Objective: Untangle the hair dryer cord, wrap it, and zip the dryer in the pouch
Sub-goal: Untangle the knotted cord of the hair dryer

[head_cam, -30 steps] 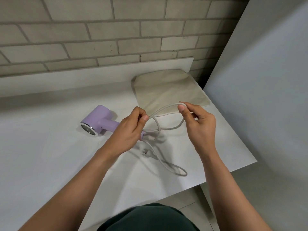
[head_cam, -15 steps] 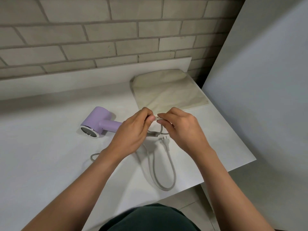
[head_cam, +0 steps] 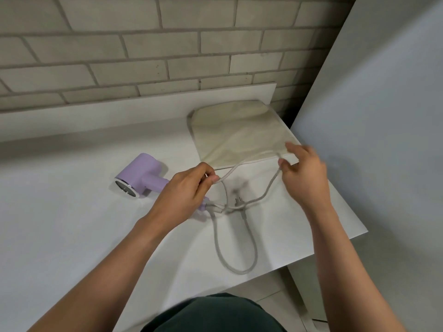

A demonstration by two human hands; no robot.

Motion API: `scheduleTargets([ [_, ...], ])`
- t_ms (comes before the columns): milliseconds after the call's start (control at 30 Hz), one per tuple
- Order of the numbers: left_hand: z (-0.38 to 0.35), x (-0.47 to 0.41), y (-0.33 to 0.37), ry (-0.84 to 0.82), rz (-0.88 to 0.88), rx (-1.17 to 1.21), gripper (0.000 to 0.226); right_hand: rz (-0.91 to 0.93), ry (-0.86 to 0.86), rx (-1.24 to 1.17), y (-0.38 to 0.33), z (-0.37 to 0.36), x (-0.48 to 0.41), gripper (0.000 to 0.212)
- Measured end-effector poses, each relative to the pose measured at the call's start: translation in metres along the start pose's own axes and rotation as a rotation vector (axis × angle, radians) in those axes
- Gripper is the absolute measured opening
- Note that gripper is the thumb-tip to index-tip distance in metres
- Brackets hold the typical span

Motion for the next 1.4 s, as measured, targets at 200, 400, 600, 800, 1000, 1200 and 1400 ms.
scheduleTargets([
  [200, -0.001, 0.0, 0.011, 0.02, -0.056, 0.03, 0.016, 0.58, -0.363, 0.157, -0.032, -0.041, 0.031, 0.051],
  [400, 0.002, 0.004, 0.007, 0.036, -0.063, 0.094, 0.018, 0.629, -0.378, 0.056, -0.031, -0.065, 0.04, 0.024],
  [600, 0.007, 0.007, 0.007, 0.115, -0.005, 0.256, 0.017, 0.589, -0.175, -0.239, -0.039, -0.039, 0.032, 0.017],
  [800, 0.004, 0.001, 0.002, 0.085, -0.044, 0.305, 0.007, 0.474, -0.033, -0.366, -0.037, -0.025, 0.028, 0.013],
  [1000, -0.008, 0.003, -0.015, -0.062, 0.014, 0.312, 0.016, 0.313, 0.035, -0.506, -0.03, -0.009, 0.02, 0.017],
  [1200, -0.005, 0.005, -0.016, -0.101, 0.05, 0.338, 0.028, 0.026, 0.153, -0.626, -0.004, 0.003, 0.005, 0.02],
  [1400, -0.009, 0.004, -0.019, -0.107, 0.06, 0.298, 0.023, -0.079, -0.18, 0.114, 0.008, -0.016, 0.006, 0.038],
])
Point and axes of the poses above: each hand's wrist, its own x-axis away from the middle knuckle, its own z-axis out of the back of the hand, y = z × x, the point moved 3 cm from there along -x, towards the middle knuckle, and after that the axes turned 14 degrees about -x, right-handed, at the moved point
